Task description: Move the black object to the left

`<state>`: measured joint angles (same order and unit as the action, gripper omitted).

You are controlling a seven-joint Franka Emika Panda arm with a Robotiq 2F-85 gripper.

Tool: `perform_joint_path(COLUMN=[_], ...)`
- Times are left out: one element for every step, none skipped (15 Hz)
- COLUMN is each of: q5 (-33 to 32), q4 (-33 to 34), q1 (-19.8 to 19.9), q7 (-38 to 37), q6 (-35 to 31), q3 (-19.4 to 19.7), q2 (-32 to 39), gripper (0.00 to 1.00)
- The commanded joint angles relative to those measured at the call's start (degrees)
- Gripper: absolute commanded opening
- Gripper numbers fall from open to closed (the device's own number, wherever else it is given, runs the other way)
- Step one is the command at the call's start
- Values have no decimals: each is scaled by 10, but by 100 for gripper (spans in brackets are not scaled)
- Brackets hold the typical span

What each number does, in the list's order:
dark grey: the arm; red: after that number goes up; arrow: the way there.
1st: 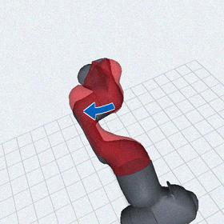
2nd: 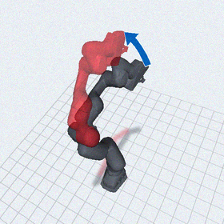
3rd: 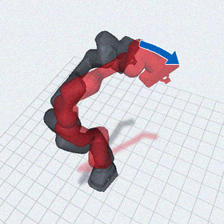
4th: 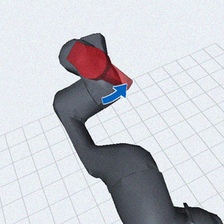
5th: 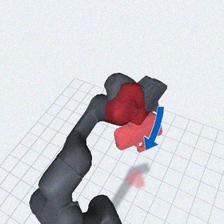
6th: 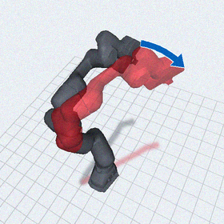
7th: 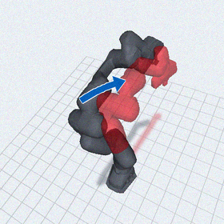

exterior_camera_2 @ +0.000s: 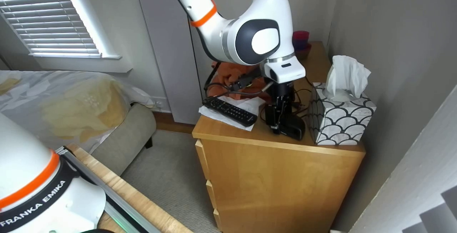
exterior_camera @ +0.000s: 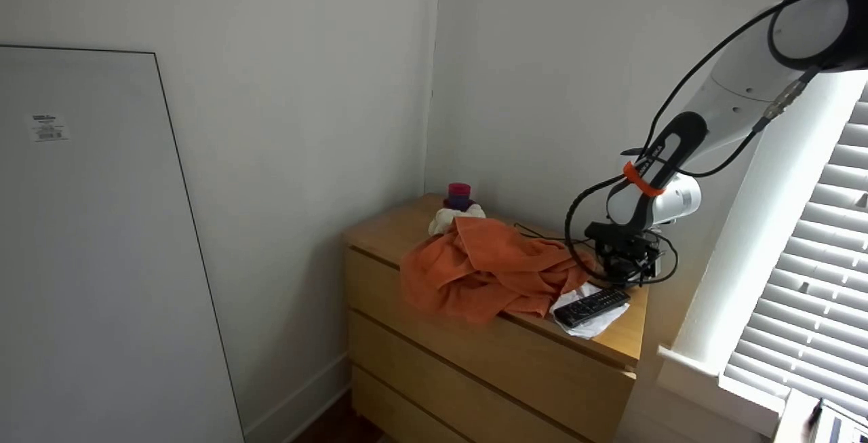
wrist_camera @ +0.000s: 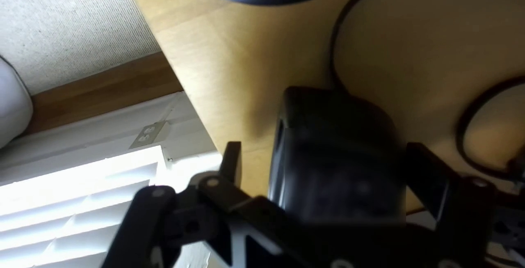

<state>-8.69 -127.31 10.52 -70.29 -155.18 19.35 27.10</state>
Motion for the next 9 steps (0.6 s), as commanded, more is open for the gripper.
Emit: perform_joint_path(q5=[23, 25, 23, 27, 28, 28, 30, 31, 38], q4=[8, 9, 10, 11, 11, 11, 11, 12, 12], q1=[-16, -16, -19, -18, -18, -17, -16, -16, -12], q7=[16, 18, 16, 19, 20, 24, 29, 35, 50], q6=[2, 1, -1, -3, -10, -18, -28, -41, -52], q3=[15, 15, 19, 18, 19, 17, 15, 13, 6], q2=[18, 18, 20, 18, 18, 17, 16, 16, 14], gripper=[75, 66, 58, 53, 53, 53, 53, 53, 53])
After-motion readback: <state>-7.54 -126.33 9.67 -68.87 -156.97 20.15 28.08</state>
